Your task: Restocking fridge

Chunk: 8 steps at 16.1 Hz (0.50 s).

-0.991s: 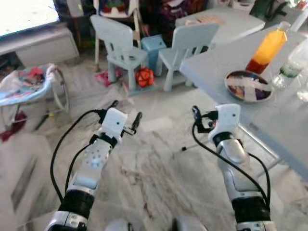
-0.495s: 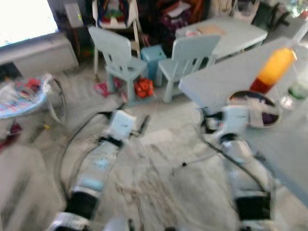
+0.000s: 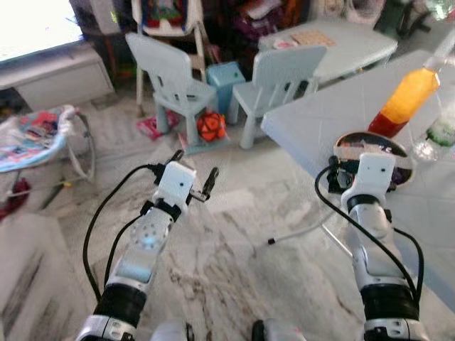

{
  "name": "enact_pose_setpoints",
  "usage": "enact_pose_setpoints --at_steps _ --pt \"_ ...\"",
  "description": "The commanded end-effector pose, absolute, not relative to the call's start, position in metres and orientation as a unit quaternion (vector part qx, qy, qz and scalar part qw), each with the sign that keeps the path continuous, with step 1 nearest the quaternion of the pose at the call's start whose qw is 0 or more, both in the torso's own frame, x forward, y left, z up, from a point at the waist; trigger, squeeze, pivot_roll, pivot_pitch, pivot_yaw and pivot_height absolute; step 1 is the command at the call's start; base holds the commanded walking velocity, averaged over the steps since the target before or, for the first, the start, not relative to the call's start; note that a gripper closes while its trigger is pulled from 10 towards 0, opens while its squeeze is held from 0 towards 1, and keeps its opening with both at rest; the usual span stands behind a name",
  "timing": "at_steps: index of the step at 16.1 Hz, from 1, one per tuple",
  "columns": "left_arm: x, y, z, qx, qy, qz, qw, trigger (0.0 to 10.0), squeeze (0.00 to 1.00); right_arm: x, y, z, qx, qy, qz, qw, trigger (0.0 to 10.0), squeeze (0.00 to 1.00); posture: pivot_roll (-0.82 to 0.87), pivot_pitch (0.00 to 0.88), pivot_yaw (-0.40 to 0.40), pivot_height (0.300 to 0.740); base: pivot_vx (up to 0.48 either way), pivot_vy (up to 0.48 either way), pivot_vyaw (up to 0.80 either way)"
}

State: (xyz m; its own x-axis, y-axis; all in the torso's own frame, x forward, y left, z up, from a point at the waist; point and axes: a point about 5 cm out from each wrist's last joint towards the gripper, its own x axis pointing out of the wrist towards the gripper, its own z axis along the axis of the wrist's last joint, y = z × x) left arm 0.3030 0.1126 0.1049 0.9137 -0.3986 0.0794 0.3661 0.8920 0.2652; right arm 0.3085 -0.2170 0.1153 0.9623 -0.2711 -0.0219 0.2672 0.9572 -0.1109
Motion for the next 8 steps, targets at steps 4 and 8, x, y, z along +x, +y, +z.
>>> enact_pose_setpoints --at_steps 4,8 --pt "0.3003 0.1144 0.1062 0.124 -0.064 -0.197 0.97 10.0 0.0 0.3093 -0.2245 0.1105 -0.057 0.044 -0.174 0.982 10.0 0.0 0.03 0.109 0.002 0.74 0.0 0.0 0.0" --pt "0.2985 0.1147 0.1055 0.122 -0.061 -0.202 0.97 10.0 0.0 0.3086 -0.2222 0.107 -0.029 0.053 -0.174 0.983 10.0 0.0 0.04 0.118 0.006 0.74 0.0 0.0 0.0"
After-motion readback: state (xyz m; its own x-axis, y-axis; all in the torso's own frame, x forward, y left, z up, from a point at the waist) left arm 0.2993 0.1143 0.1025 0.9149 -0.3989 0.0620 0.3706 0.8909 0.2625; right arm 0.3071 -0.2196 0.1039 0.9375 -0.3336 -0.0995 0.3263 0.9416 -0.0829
